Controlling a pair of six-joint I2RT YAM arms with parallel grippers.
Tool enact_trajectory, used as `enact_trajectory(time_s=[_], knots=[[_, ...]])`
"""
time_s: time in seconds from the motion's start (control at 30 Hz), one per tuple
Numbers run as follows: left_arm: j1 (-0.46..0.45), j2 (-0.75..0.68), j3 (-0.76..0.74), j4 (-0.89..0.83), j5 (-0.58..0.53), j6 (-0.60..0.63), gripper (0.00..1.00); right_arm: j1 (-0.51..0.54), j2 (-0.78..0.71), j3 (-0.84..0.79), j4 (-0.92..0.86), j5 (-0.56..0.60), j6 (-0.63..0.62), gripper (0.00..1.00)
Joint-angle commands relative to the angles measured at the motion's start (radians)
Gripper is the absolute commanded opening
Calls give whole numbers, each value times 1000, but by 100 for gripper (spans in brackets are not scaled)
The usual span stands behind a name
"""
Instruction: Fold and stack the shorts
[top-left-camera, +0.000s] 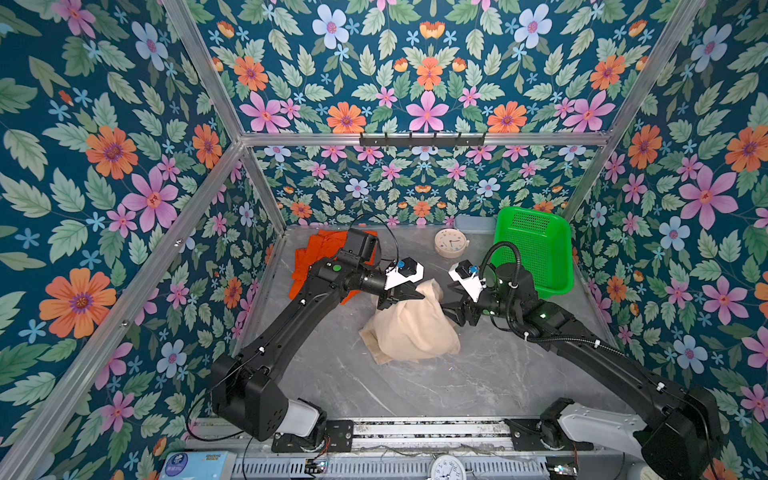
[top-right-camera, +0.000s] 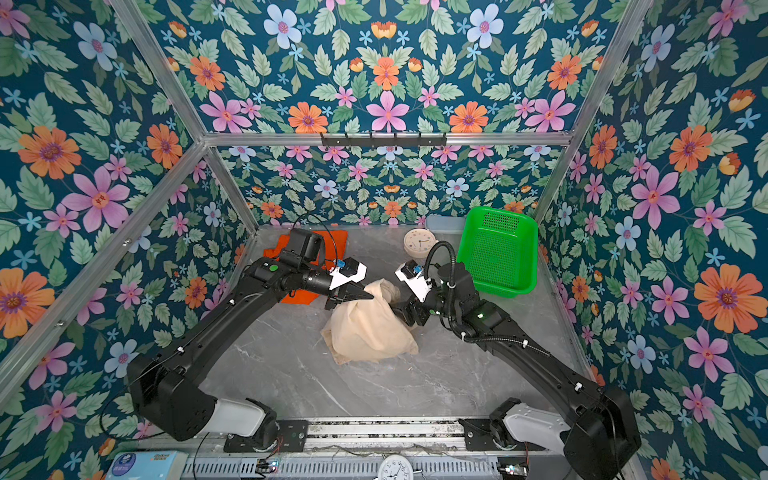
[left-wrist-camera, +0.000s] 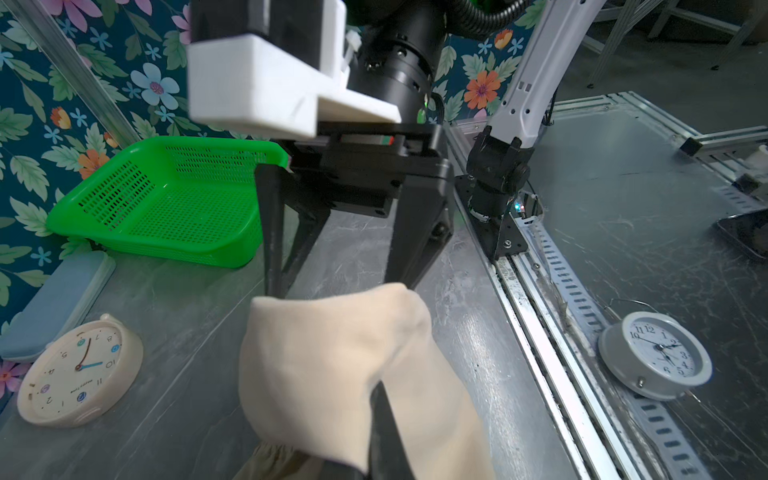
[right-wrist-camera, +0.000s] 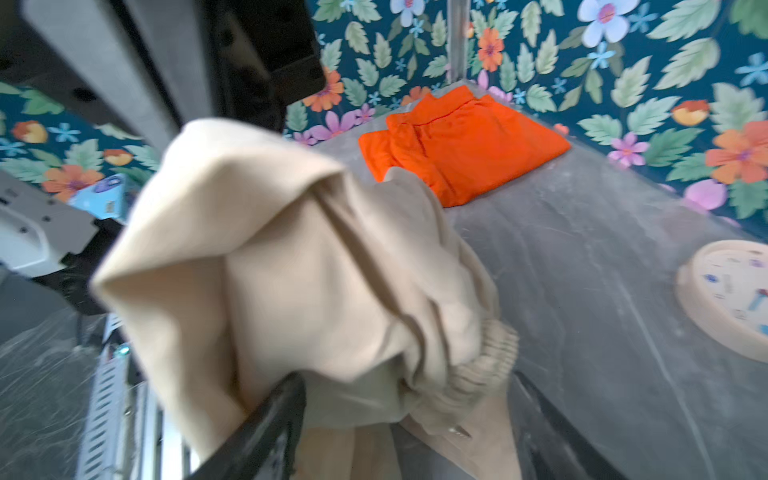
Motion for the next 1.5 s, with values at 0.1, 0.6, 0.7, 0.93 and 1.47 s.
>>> enact_trajectory(time_s=[0.1, 0.6, 0.7, 0.93, 1.47], knots=[[-26, -1, -12, -50, -76, 56, 12, 2, -17, -29, 91, 88, 44, 78], [-18, -250, -336, 351, -530, -667, 71, 7, -122, -134, -77, 362, 383, 82], [-90, -165, -276, 305, -575, -727, 72, -64, -165, -144, -138, 400, 500, 83], [-398, 50, -142, 71, -766, -656, 74, -269, -240, -244, -200, 396, 677, 82], [-645, 270, -209, 44, -1021, -806, 83, -345, -365, -355, -168, 359, 741, 82]])
